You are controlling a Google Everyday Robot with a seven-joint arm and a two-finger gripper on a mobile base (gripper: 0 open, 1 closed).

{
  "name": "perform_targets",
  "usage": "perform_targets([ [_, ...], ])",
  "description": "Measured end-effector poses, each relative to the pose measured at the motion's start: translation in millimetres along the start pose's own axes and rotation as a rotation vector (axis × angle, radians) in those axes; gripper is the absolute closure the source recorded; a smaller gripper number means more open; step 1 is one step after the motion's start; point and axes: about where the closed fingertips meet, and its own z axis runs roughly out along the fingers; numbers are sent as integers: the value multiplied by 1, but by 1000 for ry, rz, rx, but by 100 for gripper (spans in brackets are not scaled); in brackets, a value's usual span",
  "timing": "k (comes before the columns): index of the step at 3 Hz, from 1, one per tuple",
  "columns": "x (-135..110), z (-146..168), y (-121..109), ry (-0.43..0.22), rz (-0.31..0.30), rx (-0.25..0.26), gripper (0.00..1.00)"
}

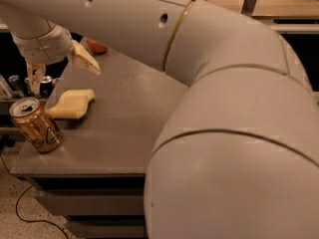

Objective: Move sponge near orange can

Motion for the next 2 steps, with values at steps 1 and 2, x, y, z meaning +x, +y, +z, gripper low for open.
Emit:
perform_targets([
  [1,0,0,0,0,2,0,0],
  [2,-1,-3,-6,-3,9,-4,0],
])
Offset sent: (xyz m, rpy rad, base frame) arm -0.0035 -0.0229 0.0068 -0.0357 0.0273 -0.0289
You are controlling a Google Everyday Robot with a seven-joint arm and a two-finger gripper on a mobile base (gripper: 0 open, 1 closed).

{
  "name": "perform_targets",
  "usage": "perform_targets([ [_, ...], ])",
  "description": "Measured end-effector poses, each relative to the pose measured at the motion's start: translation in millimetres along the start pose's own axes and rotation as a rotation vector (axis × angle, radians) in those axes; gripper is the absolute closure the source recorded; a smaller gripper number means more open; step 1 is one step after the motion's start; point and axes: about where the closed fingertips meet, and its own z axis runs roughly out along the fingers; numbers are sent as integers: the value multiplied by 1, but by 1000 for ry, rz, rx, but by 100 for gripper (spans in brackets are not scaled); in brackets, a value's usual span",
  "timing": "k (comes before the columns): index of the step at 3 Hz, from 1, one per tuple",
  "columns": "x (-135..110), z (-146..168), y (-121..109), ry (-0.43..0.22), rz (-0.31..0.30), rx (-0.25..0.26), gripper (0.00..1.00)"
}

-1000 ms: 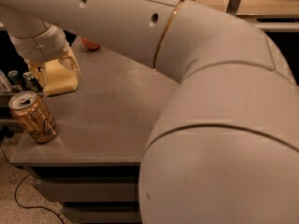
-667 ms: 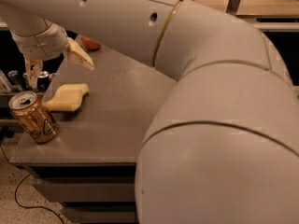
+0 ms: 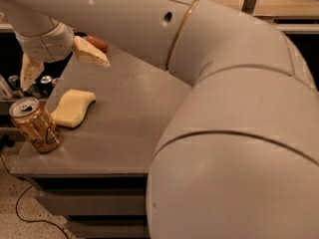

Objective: Move sponge near orange can

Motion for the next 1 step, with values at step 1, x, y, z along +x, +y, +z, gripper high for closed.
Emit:
perform_targets([
  [1,0,0,-4,18,1,-17,0],
])
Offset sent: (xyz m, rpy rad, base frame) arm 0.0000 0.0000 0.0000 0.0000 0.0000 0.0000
